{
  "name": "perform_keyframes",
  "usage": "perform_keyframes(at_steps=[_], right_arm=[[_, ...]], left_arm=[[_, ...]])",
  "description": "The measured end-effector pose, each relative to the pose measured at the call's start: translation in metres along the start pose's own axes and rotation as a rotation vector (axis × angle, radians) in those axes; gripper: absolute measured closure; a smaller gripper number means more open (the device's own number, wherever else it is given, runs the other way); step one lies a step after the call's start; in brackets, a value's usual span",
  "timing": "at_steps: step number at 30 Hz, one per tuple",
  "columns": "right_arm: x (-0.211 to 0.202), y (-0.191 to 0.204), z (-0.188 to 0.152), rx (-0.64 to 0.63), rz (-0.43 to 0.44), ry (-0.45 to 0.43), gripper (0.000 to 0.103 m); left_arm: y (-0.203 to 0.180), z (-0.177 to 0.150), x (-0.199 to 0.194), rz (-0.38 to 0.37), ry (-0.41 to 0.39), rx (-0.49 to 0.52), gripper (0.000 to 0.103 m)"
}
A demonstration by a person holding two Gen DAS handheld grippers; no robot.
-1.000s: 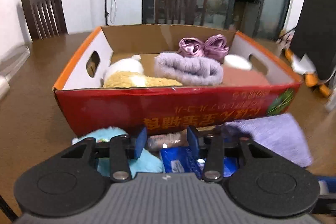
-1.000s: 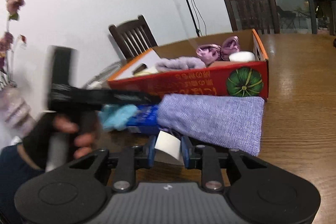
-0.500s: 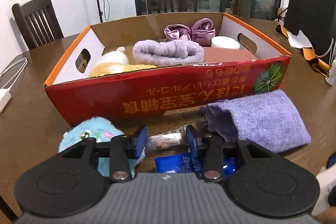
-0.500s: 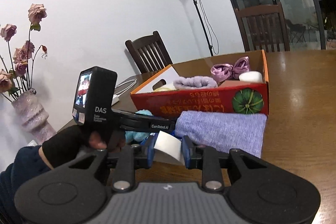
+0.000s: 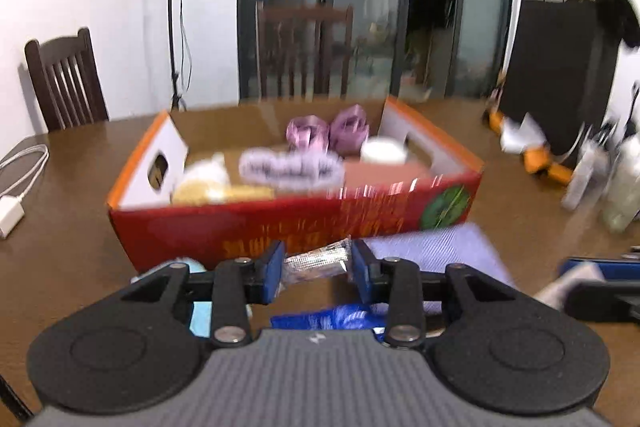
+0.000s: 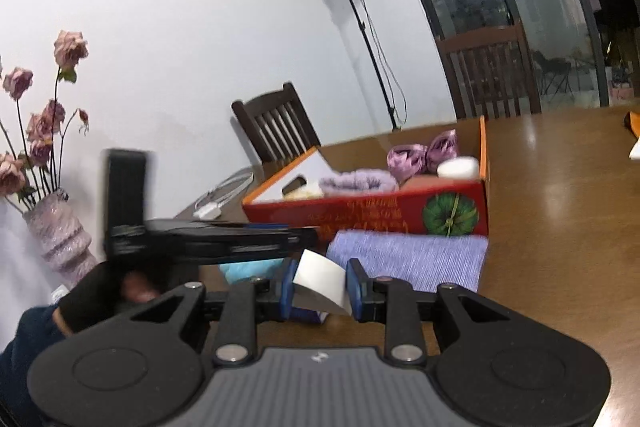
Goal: Organize soft objects
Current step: 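Carry the wedge and vial into the box and open both grippers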
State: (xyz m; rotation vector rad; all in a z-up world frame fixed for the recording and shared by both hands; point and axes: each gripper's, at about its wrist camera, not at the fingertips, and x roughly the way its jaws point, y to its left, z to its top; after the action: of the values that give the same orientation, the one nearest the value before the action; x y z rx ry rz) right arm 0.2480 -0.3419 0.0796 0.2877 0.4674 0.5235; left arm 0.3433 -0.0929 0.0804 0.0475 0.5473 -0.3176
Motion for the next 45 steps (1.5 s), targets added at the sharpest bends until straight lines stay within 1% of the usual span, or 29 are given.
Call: perform_keyframes(at_steps=[2,4,6,7,8,10,12,14,17,18,20,22,24,25,26,27,29,31,33,34,35,37,39,41,42,45], right_arm=[[0.004,-0.004,0.013,-0.001,0.01,-0.016,0.076],[0.015,-0.01,0.032,-0.011,0.004,-0.029,0.076],[0.032,-0.02,0.055,-0.013,-0.005,-0.044,0.076],[0.046,-0.027,0.068,-0.005,-0.009,-0.04,0.076],[0.062,-0.035,0.082,0.0,-0.017,-0.029,0.076],[0.099,-0.048,0.107,0.0,-0.063,-0.009,0.076],[0.141,-0.061,0.127,0.002,-0.11,0.034,0.076],[0.184,-0.072,0.14,-0.004,-0.167,0.091,0.076],[0.236,-0.09,0.146,0.028,-0.226,0.176,0.076],[0.248,-0.092,0.145,0.012,-0.249,0.198,0.073],[0.265,-0.099,0.14,0.009,-0.285,0.24,0.068],[0.272,-0.108,0.139,0.068,-0.296,0.277,0.058],[0.271,-0.11,0.139,0.063,-0.297,0.261,0.05],[0.272,-0.11,0.136,0.043,-0.293,0.271,0.05],[0.273,-0.111,0.135,0.027,-0.293,0.285,0.05],[0.273,-0.111,0.134,0.022,-0.284,0.29,0.048],[0.271,-0.113,0.132,0.027,-0.263,0.288,0.046],[0.269,-0.115,0.133,0.022,-0.246,0.279,0.042],[0.26,-0.115,0.138,0.014,-0.228,0.26,0.038],[0.252,-0.111,0.14,0.009,-0.232,0.243,0.035],[0.243,-0.108,0.144,0.004,-0.23,0.224,0.034],[0.22,-0.099,0.151,-0.009,-0.207,0.185,0.029],[0.194,-0.088,0.157,-0.035,-0.207,0.143,0.025],[0.167,-0.077,0.157,-0.063,-0.218,0.106,0.023],[0.152,-0.071,0.156,-0.079,-0.22,0.081,0.023],[0.108,-0.052,0.141,-0.121,-0.223,0.011,0.02]], left_arm=[[0.007,0.014,-0.009,-0.024,-0.034,-0.015,0.066],[0.014,0.031,-0.009,-0.049,-0.059,-0.014,0.065],[0.023,0.054,0.001,-0.043,-0.084,-0.008,0.065],[0.028,0.066,0.011,-0.051,-0.082,-0.007,0.065],[0.034,0.078,0.023,-0.064,-0.073,-0.011,0.065],[0.045,0.099,0.054,-0.074,-0.038,-0.035,0.065],[0.054,0.117,0.094,-0.089,0.017,-0.065,0.065],[0.059,0.127,0.135,-0.114,0.083,-0.081,0.065],[0.063,0.129,0.177,-0.144,0.166,-0.118,0.064],[0.063,0.126,0.186,-0.144,0.181,-0.117,0.061],[0.062,0.118,0.193,-0.101,0.196,-0.113,0.055],[0.065,0.11,0.198,-0.093,0.217,-0.13,0.053],[0.075,0.104,0.202,-0.131,0.261,-0.203,0.055],[0.078,0.101,0.203,-0.137,0.279,-0.225,0.056],[0.077,0.098,0.203,-0.127,0.291,-0.228,0.058],[0.075,0.097,0.2,-0.118,0.28,-0.214,0.059],[0.072,0.098,0.193,-0.129,0.243,-0.192,0.059],[0.073,0.102,0.182,-0.137,0.231,-0.195,0.056],[0.07,0.11,0.167,-0.12,0.202,-0.182,0.054],[0.07,0.114,0.157,-0.113,0.182,-0.172,0.052],[0.071,0.118,0.143,-0.109,0.153,-0.162,0.05],[0.073,0.124,0.111,-0.093,0.089,-0.145,0.041],[0.073,0.123,0.079,-0.067,0.033,-0.109,0.038],[0.07,0.116,0.046,-0.02,-0.026,-0.074,0.033],[0.068,0.111,0.03,-0.005,-0.054,-0.057,0.029],[0.059,0.089,-0.015,0.047,-0.13,-0.012,0.023]])
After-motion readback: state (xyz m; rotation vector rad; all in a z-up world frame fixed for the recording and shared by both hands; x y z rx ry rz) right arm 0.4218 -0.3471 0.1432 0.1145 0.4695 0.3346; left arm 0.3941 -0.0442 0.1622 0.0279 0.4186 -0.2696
